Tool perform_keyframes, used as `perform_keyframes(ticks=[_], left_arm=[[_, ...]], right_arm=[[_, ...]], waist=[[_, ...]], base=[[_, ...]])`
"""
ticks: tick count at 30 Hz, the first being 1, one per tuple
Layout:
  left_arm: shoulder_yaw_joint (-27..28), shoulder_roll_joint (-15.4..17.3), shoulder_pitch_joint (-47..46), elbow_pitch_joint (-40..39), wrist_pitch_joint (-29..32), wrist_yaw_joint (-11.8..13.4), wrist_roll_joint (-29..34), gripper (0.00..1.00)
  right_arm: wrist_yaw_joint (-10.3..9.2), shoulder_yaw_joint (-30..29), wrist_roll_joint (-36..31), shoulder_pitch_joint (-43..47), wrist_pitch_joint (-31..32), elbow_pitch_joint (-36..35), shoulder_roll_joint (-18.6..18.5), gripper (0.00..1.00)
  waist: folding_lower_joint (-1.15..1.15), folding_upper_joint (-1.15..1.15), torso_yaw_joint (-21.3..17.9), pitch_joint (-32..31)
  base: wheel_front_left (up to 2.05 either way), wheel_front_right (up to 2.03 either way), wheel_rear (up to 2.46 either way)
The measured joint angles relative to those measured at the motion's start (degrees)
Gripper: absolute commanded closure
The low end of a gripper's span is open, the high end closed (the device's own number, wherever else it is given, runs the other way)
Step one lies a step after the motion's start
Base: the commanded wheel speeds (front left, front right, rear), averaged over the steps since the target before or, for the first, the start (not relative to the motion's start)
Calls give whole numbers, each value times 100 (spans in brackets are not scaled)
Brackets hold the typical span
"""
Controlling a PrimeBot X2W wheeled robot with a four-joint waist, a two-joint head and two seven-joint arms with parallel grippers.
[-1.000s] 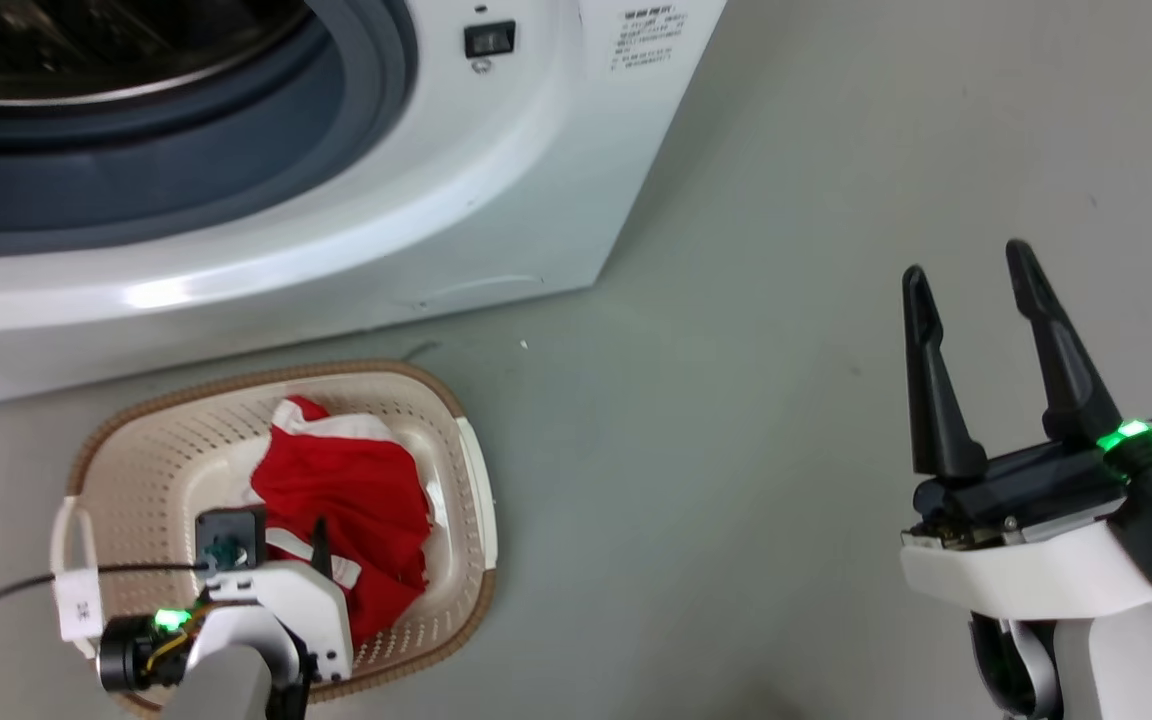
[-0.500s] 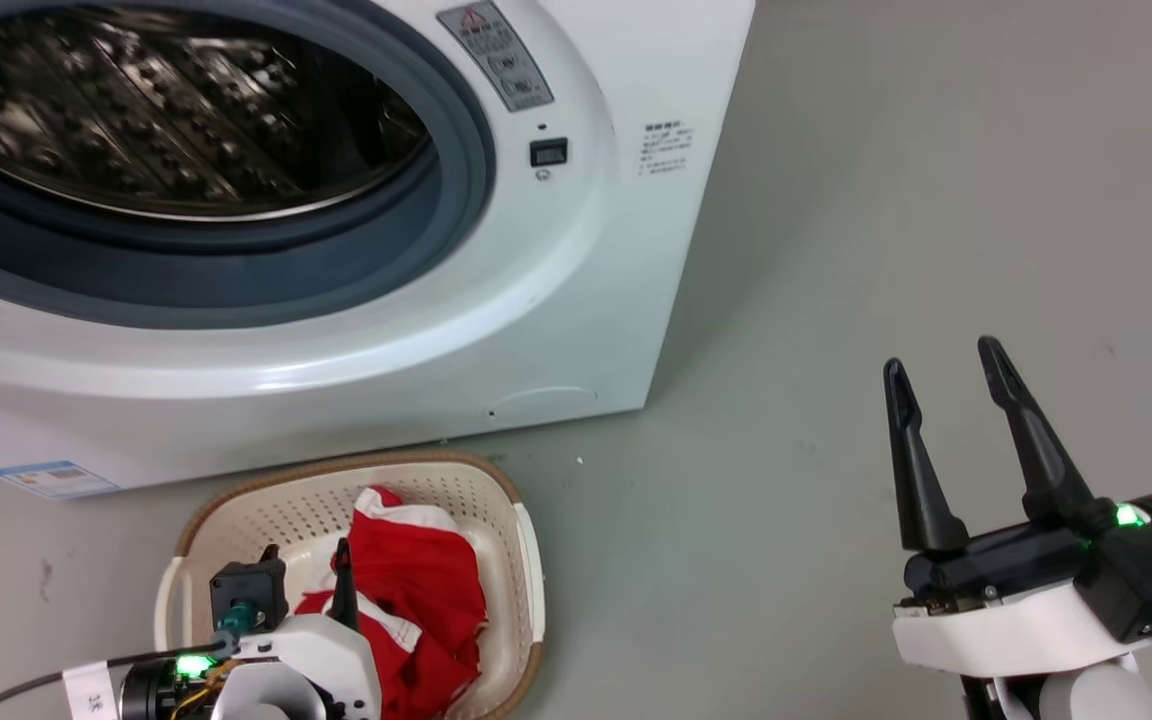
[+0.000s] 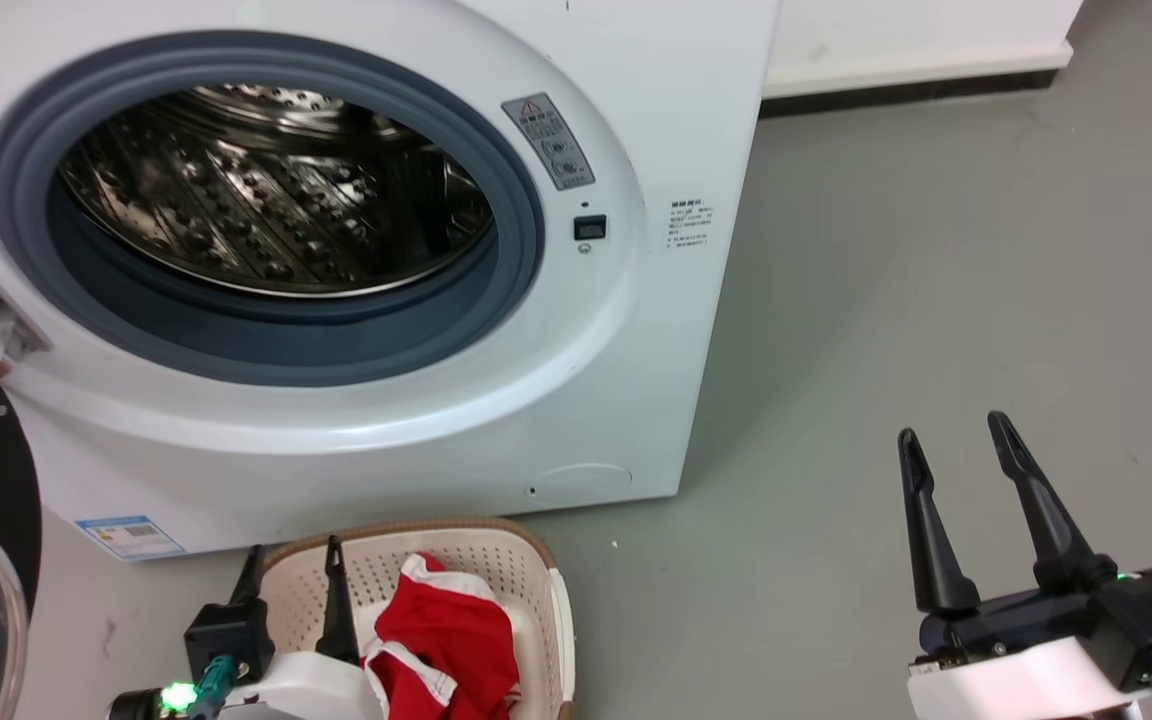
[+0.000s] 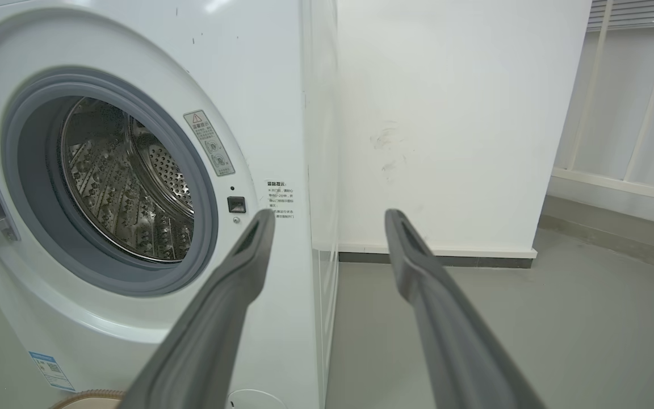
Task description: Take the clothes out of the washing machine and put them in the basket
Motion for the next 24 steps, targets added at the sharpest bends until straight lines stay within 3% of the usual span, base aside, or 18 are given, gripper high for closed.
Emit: perform_keyframes(ticks=[10, 24], left_arm=[[170, -133, 608, -1292, 0, -3, 325, 0], [71, -160, 1138, -2072, 0, 154, 302, 0]], right_arm=[[0, -57, -10, 309, 0, 15, 0, 0], [0, -143, 20, 619, 0, -13, 0, 0]], waist=[[0, 0, 130, -481], [1, -1, 198, -845]], base=[[0, 0, 0], [0, 0, 0]])
